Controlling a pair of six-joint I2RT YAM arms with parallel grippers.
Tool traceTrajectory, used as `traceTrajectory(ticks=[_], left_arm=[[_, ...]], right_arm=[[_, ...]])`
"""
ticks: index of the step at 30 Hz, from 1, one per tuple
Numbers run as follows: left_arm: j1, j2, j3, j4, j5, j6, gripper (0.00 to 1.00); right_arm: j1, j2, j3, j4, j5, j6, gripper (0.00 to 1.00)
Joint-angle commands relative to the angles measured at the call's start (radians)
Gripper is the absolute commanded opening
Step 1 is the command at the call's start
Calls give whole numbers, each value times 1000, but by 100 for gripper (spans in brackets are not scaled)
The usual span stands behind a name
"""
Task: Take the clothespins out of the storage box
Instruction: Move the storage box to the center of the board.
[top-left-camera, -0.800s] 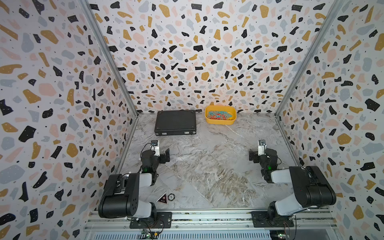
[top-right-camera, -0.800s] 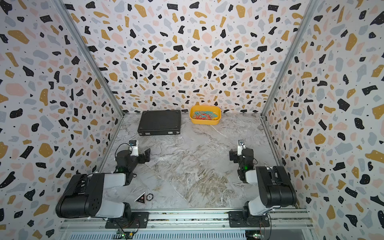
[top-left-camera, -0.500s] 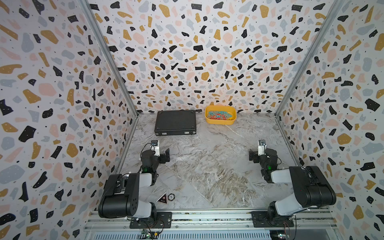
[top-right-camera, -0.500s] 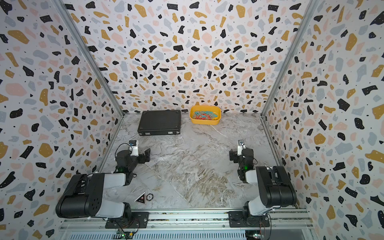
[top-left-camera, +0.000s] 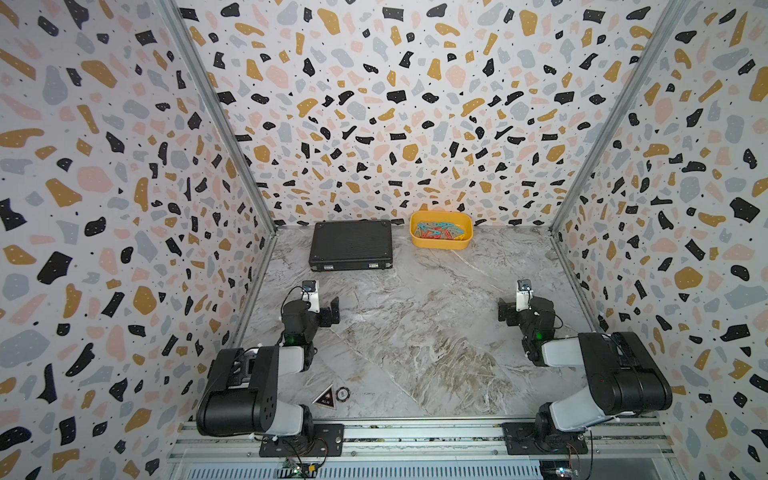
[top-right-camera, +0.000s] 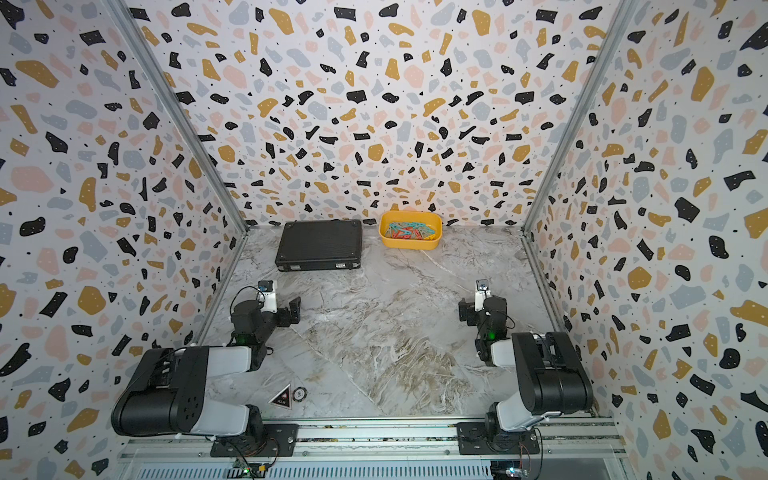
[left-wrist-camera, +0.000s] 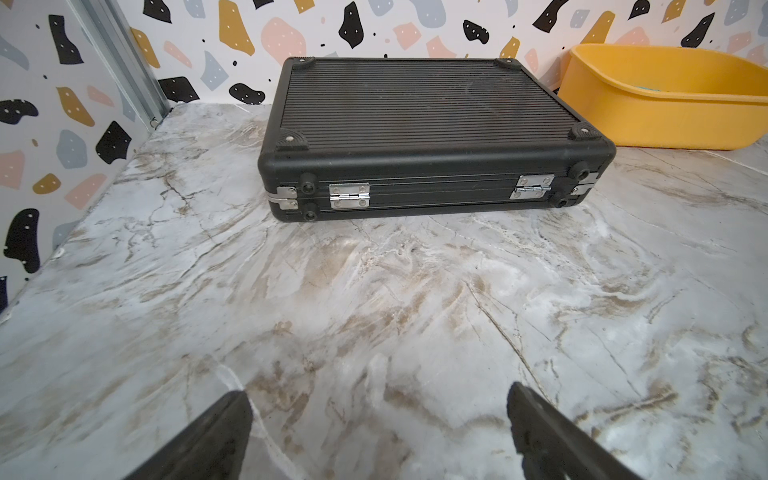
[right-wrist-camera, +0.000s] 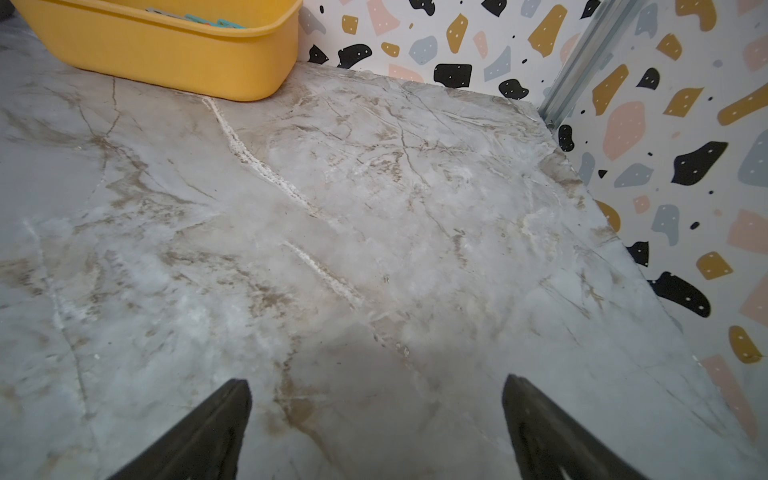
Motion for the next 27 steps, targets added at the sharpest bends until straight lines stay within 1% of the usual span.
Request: traceTrajectory(ticks=[1, 8, 10, 12, 14, 15, 17, 19, 20, 22, 23, 25, 26, 27], left_arm=[[-5, -8, 19, 26, -6, -3, 100], [-3, -11, 20, 22, -8, -3, 100], [-3, -13, 18, 31, 6, 0, 100], [-3, -45, 28, -13, 17, 6, 100], [-3, -100, 54, -110, 23, 10, 100], [-3, -141, 86, -197, 28, 15, 100], [-3, -212, 181, -454, 33, 34, 100], [-3, -274, 313, -754, 42, 69, 100], [-3, -291, 371, -860, 45, 86, 100], [-3, -321, 486, -1102, 38, 112, 100], [-3, -330, 529, -1184, 33, 120, 100], [-3, -346, 614, -1360, 59, 164, 100], [-3, -347, 647, -1427, 69, 175, 100], [-3, -349, 678, -1497, 78, 183, 100]], right_arm=[[3, -9, 18, -2, 3, 6, 99], [2, -9, 18, -2, 3, 6, 99], [3, -7, 20, -6, 0, 8, 99], [1, -8, 23, -14, 2, 11, 99], [1, -10, 17, 0, 10, 10, 99], [0, -22, 13, 6, 29, 14, 99], [9, -112, 5, -57, 75, 24, 99], [39, -263, 37, -256, 178, 57, 100], [47, -328, 63, -369, 213, 112, 99], [47, -450, 134, -611, 256, 288, 99], [46, -490, 166, -710, 251, 368, 99], [44, -545, 238, -866, 193, 510, 99], [43, -557, 261, -907, 165, 571, 99], [41, -565, 277, -917, 115, 596, 99]])
